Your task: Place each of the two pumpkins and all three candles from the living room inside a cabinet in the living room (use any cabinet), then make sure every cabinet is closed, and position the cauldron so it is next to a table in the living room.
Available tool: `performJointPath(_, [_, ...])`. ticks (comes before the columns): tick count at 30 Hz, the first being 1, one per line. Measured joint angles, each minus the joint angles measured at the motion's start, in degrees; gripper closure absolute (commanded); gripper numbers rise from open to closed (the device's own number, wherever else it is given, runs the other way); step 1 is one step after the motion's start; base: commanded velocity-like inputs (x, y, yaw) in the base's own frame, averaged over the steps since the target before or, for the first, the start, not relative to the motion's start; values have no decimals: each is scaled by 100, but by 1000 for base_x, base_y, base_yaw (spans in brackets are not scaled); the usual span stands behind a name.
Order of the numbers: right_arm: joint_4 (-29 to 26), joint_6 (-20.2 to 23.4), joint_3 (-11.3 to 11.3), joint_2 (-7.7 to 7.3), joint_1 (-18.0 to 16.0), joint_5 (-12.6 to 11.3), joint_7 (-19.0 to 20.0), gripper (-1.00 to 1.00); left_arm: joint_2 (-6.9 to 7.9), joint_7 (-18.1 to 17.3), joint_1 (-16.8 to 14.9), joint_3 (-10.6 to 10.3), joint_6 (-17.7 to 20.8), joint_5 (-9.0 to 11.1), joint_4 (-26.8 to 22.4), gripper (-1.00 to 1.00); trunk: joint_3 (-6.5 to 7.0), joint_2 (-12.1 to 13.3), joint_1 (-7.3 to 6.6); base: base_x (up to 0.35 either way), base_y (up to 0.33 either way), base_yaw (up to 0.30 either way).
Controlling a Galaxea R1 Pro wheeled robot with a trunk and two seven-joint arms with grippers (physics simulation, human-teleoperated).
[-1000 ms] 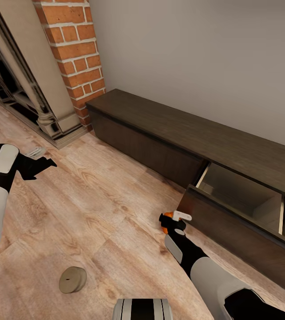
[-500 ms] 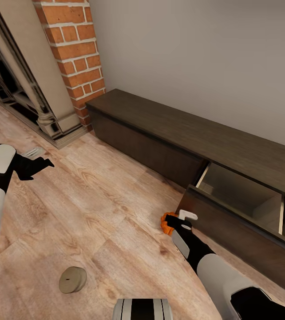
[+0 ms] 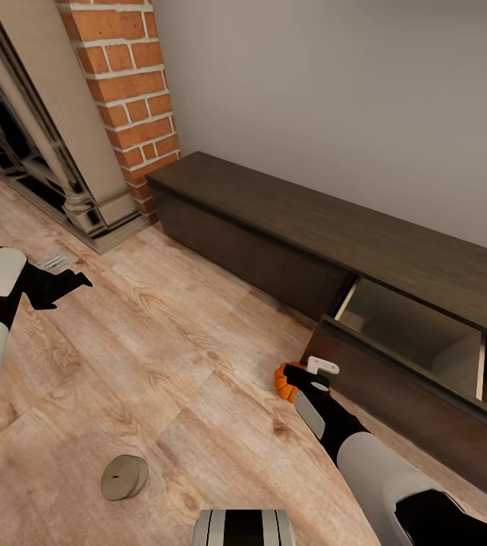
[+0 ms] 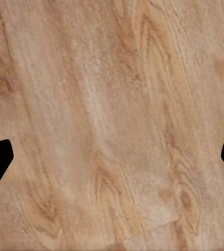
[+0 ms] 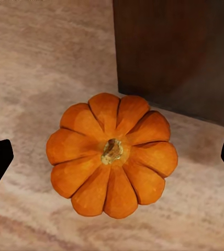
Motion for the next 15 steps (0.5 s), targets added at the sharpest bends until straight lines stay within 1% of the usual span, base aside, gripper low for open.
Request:
performJointPath(2, [-3, -3, 1, 0, 0, 4, 1, -100, 0, 1, 0, 0, 0, -2, 2, -100, 0, 0, 0, 0, 0, 0])
performJointPath(5, [-6, -14, 5, 0, 0, 22, 6, -100, 1, 4, 0, -1, 0, -5, 3, -100, -66, -4, 8, 0, 0, 0])
performJointPath(10, [-5, -320, 8, -1, 1, 69, 13, -100, 1, 8, 0, 0, 0, -8, 3, -100, -177, -10, 21, 0, 0, 0])
performJointPath(14, [-8, -385, 9, -4, 1, 73, -1, -100, 0, 9, 0, -1, 0, -9, 3, -100, -266, -16, 31, 0, 0, 0])
performJointPath(15, [-8, -391, 10, -6, 1, 74, -4, -100, 1, 9, 0, -1, 0, -9, 3, -100, -266, -16, 31, 0, 0, 0])
